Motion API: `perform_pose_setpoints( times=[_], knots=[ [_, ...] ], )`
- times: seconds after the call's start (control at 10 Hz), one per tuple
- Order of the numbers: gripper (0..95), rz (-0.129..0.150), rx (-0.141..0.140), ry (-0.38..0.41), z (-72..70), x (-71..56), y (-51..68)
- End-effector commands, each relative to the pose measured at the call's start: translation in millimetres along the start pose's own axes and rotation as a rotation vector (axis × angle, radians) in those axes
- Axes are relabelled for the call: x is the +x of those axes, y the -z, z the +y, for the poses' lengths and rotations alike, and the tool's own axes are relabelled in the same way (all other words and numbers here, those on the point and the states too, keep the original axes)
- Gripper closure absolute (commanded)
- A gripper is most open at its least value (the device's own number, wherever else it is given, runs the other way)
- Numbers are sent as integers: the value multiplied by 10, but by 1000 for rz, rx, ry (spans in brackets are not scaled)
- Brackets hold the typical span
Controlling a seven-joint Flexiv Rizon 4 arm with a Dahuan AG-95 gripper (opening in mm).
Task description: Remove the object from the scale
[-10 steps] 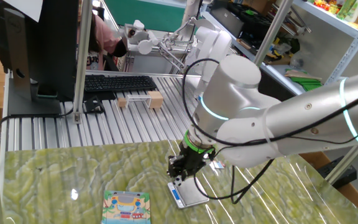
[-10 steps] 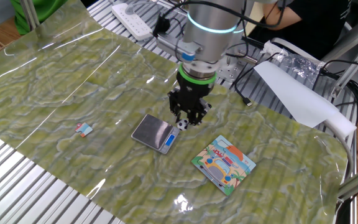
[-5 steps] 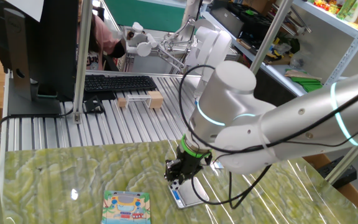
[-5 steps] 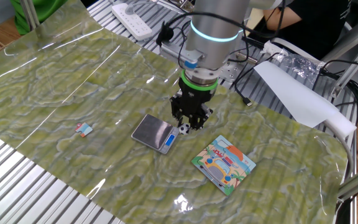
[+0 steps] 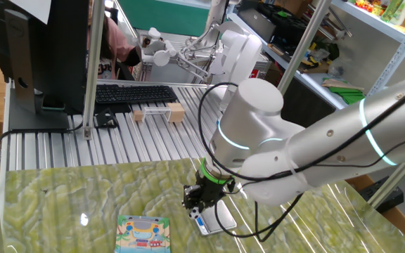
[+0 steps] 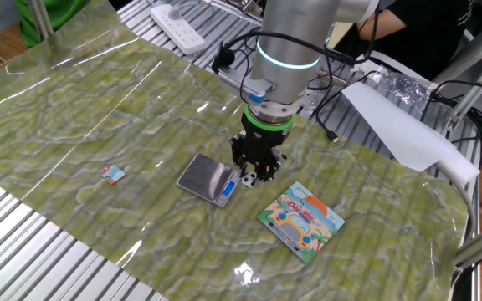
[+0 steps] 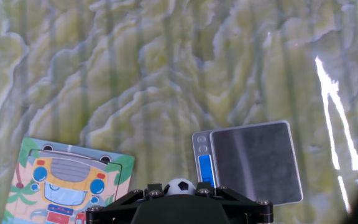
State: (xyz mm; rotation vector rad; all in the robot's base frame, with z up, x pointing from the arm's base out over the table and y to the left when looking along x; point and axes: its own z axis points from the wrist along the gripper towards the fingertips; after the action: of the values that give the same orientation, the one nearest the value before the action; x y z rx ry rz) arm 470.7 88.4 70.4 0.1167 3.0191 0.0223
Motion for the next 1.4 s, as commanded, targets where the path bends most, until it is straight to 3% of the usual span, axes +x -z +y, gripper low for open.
perform_pose_setpoints(
  times=[0.1, 1.1, 1.3, 1.4],
  knots=[
    [950, -6, 4, -4, 0, -4, -2],
    [950, -10, 2, -13, 12, 4, -49],
    [950, 1, 3, -36, 12, 5, -48],
    [950, 21, 3, -40, 12, 8, -48]
  ],
)
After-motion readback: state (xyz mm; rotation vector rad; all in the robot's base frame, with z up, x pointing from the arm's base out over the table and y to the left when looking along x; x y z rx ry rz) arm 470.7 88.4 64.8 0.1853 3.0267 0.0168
